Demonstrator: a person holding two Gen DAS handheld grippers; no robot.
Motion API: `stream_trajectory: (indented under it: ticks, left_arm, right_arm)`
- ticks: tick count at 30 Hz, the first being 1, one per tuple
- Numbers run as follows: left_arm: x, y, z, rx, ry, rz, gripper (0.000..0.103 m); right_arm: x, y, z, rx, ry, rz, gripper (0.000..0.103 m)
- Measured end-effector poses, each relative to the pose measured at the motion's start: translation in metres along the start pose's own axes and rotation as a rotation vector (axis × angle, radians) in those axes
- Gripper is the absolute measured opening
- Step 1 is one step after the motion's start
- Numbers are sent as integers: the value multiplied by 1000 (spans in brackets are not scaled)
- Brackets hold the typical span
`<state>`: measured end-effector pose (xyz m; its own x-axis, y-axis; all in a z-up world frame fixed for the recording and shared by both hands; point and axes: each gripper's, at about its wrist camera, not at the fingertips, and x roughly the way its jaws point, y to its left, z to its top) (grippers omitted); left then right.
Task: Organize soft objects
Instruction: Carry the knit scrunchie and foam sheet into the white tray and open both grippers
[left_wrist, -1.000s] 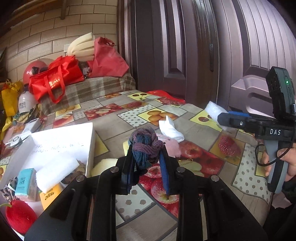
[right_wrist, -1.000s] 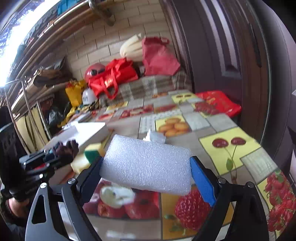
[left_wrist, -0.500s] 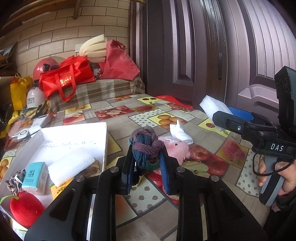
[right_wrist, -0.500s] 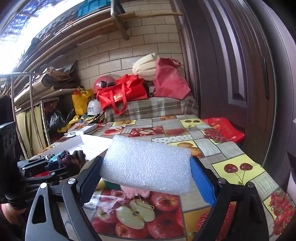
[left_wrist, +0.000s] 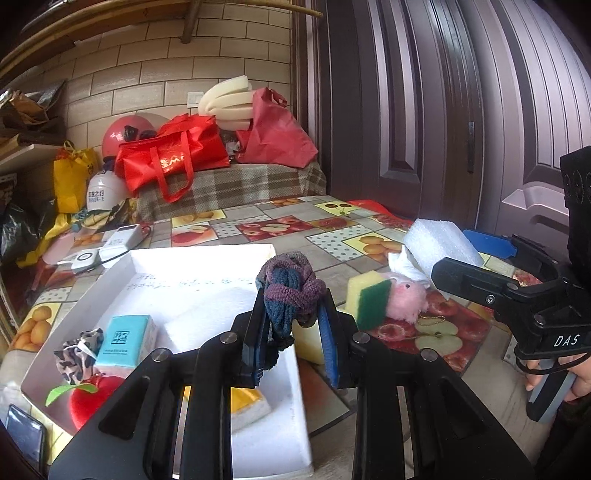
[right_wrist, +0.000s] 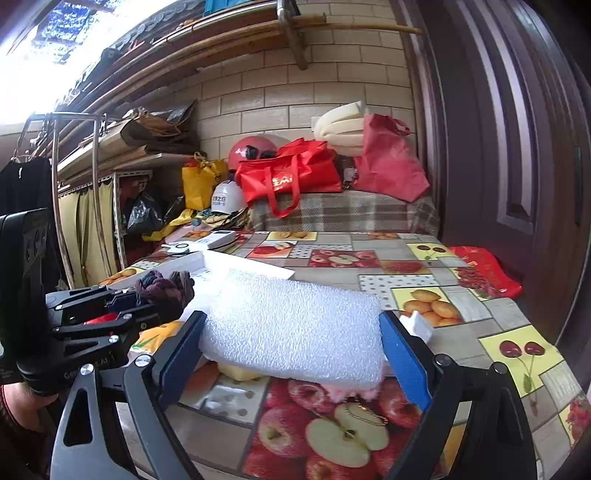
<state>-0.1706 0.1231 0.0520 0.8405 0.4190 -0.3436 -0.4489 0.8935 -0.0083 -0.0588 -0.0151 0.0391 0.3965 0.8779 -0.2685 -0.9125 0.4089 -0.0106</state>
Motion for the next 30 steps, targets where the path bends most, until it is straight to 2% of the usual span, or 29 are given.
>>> stream_trajectory:
  ticks: [11, 30]
  left_arm:
    - [-15, 36, -6, -49, -23, 79, 24]
    - [-16, 89, -12, -128, -4, 203, 25]
  right_arm:
    - [17, 31, 1, -32, 31, 65, 91]
    - [47, 63, 2, -45, 101, 150, 91]
